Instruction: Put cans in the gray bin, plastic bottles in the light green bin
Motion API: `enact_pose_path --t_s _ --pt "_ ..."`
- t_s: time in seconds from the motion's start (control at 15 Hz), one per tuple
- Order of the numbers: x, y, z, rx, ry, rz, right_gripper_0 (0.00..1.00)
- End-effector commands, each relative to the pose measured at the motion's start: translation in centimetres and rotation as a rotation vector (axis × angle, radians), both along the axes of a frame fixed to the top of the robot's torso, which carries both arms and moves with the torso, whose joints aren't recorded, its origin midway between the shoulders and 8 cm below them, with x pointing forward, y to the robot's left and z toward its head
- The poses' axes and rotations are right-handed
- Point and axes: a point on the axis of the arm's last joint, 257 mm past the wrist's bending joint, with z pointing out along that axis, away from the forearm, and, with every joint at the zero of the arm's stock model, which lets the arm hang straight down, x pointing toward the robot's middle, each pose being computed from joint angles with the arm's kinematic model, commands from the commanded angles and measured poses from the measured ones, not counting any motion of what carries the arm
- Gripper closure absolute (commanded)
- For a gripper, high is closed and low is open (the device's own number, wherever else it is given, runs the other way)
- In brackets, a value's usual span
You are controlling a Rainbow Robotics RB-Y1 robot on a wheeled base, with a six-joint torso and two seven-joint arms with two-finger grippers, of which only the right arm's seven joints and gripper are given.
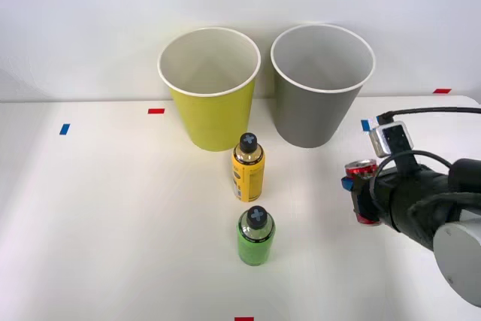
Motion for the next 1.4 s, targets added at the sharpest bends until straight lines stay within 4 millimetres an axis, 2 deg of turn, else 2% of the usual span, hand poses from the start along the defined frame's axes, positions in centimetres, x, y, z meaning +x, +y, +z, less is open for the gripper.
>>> enact_pose_path --t_s 0.07,0.33,0.73,0.8,1.0,1.2,1.4 --pt "0.6 0.1 3.7 0.05 -0.147 -0.005 1.0" --pt "2.4 1.2 9.7 0.18 -0.372 0.015 1.0" --pt "3.4 2.4 16.7 0.302 -0.58 0.061 1.0" --pt "4.5 2.6 17.6 0.33 -0.612 0.072 1.0" --pt "8.0 2.6 18.5 0.378 -0.658 0.081 1.0" --pt "11.3 2.5 20.6 0.404 -0.68 0.075 1.0" --pt "15.3 2.8 20.8 0.446 -0.693 0.062 1.0"
